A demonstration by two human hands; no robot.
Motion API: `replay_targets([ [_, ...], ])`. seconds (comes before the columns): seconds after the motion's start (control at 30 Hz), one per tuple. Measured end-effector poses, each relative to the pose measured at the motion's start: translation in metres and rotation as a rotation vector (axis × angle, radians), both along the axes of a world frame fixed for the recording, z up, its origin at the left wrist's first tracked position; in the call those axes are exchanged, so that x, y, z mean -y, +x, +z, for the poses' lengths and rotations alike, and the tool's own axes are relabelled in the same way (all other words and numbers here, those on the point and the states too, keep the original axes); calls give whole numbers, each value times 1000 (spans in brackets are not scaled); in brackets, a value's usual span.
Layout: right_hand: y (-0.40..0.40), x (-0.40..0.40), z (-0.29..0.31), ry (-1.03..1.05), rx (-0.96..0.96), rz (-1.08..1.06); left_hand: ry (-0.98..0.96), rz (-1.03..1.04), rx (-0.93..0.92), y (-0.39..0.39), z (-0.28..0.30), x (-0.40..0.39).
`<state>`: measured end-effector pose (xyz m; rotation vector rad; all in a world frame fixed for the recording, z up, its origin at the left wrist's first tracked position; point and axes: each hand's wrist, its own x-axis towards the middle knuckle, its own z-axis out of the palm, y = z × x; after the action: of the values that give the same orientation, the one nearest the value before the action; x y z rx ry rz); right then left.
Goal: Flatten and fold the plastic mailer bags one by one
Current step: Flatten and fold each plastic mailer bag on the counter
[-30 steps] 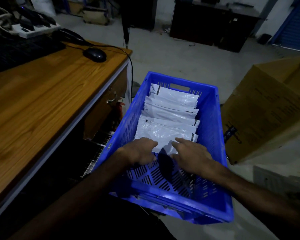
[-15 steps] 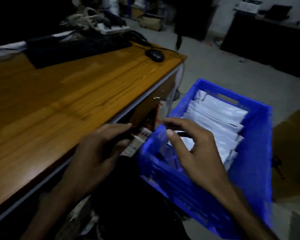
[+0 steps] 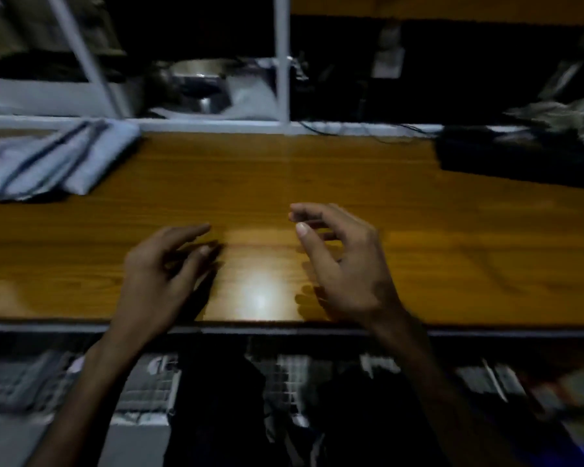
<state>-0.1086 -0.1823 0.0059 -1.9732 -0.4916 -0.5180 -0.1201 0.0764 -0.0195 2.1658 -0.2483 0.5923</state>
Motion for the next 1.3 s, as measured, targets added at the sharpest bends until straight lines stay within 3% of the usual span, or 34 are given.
replay_targets([
  [0.33,117,-143,-12,-112,36,284,173,370,17,67,-2,-98],
  [0.53,170,-188,-32,-198,85,272,710,619,-41,141,-6,-162],
  [0.8,218,-215,-40,-218,111,223,798,827,-210,186,-1,-189],
  [1.1,266,-252,-40,-333,136,203,833,840,-204,189,1,-190],
  [1.3,293,-266,-38,-514,291,109,781,622,36,183,-2,-185],
])
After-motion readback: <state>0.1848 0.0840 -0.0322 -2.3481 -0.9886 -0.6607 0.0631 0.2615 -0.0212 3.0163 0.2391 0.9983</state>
